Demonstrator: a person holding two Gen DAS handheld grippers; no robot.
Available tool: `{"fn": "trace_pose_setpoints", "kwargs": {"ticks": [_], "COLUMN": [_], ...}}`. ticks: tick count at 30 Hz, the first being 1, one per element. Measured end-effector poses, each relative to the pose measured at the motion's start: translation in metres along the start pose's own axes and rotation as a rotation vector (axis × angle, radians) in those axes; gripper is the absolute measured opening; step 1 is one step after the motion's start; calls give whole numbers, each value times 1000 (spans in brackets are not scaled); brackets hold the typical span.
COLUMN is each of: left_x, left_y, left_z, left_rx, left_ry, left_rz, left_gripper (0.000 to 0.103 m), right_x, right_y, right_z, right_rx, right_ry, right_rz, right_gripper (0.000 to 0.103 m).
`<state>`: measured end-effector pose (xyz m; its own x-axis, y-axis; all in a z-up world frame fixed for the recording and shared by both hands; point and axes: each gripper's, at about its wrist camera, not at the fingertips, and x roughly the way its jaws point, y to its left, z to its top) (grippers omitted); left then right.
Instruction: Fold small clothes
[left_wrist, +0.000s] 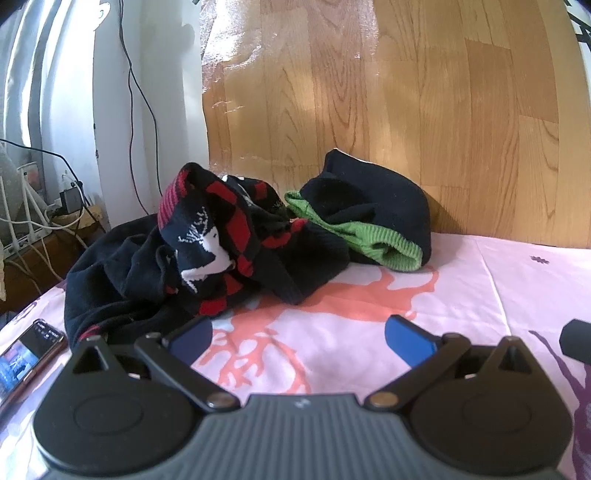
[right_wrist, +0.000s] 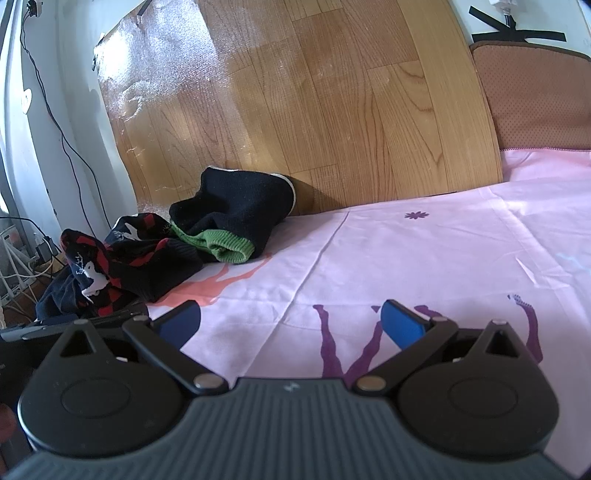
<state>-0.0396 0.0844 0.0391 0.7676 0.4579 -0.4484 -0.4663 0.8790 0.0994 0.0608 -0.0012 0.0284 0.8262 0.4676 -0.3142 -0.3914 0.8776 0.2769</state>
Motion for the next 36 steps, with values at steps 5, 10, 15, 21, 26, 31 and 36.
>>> {"fn": "trace_pose_setpoints", "kwargs": {"ticks": [5, 10, 15, 21, 26, 31, 36], "left_x": [0, 3, 1, 0, 1, 0, 0], "left_y": [0, 1, 0, -1, -4, -4, -4], "left_z": [0, 0, -1, -1, -1, 0, -1], "left_rx": [2, -1, 7, 14, 31, 32, 35], "left_ry": [5, 27, 16, 11, 10, 10, 11], "left_rz": [2, 13, 18, 25, 34, 34, 34], "left_gripper": [103, 103, 103, 103, 103, 103, 103], "right_x": [0, 0, 0, 0, 0, 0, 0], "right_y": [0, 0, 0, 0, 0, 0, 0], "right_z": [0, 0, 0, 0, 0, 0, 0], "right_rx": [0, 1, 1, 1, 2, 2, 2], "right_ry": [0, 0, 0, 0, -1, -1, -1], "right_rz": [0, -1, -1, -1, -1, 0, 1], "right_gripper": [103, 103, 103, 103, 103, 103, 103]}}
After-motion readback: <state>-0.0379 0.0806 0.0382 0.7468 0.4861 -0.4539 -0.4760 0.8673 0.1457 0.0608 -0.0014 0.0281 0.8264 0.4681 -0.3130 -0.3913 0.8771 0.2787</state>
